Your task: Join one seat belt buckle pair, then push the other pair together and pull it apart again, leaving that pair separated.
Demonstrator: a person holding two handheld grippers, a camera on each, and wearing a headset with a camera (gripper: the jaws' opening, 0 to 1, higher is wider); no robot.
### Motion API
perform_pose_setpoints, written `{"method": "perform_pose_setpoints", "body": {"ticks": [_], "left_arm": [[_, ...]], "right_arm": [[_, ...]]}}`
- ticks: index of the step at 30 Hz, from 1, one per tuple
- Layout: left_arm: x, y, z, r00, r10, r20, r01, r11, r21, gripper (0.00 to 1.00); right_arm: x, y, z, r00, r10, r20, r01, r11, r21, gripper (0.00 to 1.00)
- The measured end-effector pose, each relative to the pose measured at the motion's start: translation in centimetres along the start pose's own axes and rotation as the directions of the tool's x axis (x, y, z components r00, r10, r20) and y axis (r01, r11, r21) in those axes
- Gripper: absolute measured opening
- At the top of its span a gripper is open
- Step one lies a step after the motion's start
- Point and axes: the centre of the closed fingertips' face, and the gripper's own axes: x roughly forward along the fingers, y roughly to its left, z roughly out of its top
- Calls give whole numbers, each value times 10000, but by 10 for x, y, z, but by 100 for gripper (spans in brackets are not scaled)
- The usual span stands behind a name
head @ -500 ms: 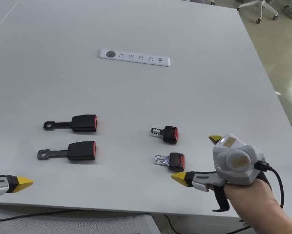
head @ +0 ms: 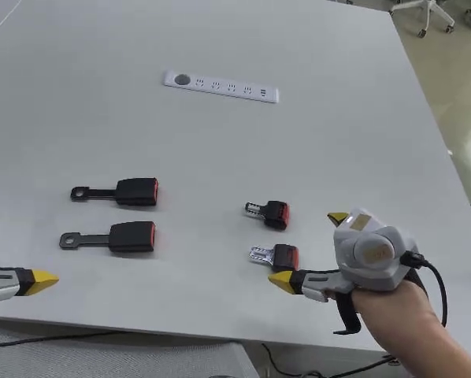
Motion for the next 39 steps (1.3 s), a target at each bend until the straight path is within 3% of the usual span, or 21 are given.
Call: {"method": "perform_pose_setpoints", "body": {"ticks": [8, 13, 17, 20, 23, 29, 32, 39], "left_arm": [[1, -4, 1, 9999, -119, 3, 119, 9999, 90, 92], [-1, 2, 1, 9998, 204, 38, -205, 9994, 291, 95], [-2, 1, 4, 9997, 49, 243, -58, 9993, 382, 96], [-2, -7, 9, 9978, -356, 563, 324, 9978, 583, 92], [-3, -9, 11, 9964, -375, 759, 314, 9963, 802, 92], [-2, -12, 9, 9970, -481, 609, 427, 9952, 878, 95], [-2, -13, 8, 9972, -527, 528, 477, 9946, 921, 89], [-1, -13, 9, 9977, -517, 439, 472, 9939, 992, 90]], "right_arm": [[1, 4, -2, 9999, 91, -95, -93, 9999, -127, 92], [0, 3, -3, 9999, 51, -154, -56, 9994, -344, 92], [-1, 5, -1, 9999, 124, -24, -124, 9996, -254, 91], [-1, 8, 2, 9995, 215, 242, -198, 9976, -660, 88], [-1, 9, 4, 9992, 268, 286, -247, 9971, -714, 88], [-2, 10, 3, 9991, 314, 300, -295, 9976, -619, 87], [-4, 9, 1, 9991, 284, 304, -265, 9979, -599, 85], [-8, 6, -4, 9995, 172, 258, -154, 9977, -664, 83]]}}
